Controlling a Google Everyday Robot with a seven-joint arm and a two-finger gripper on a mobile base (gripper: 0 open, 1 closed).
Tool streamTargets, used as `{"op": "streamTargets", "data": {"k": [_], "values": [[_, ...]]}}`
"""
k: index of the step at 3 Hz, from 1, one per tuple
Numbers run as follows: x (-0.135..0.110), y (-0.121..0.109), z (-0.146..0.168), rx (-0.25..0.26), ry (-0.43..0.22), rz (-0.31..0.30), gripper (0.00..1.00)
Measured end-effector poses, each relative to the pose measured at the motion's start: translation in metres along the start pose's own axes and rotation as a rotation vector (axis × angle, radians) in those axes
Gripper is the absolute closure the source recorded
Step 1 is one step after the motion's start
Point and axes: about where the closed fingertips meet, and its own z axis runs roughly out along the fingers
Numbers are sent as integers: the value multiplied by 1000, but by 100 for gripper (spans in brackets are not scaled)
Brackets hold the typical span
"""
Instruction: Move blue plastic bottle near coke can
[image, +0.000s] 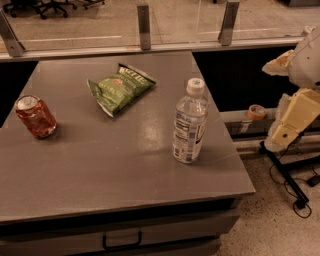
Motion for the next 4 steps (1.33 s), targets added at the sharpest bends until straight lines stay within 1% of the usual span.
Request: {"op": "streamTargets", "data": {"k": [1, 2, 3, 4], "values": [[-18, 3, 32, -78, -218, -6, 0], [-37, 13, 50, -156, -428, 1, 0], [-53, 23, 55, -212, -642, 35, 0], [-58, 22, 48, -209, -833, 78, 0]]}}
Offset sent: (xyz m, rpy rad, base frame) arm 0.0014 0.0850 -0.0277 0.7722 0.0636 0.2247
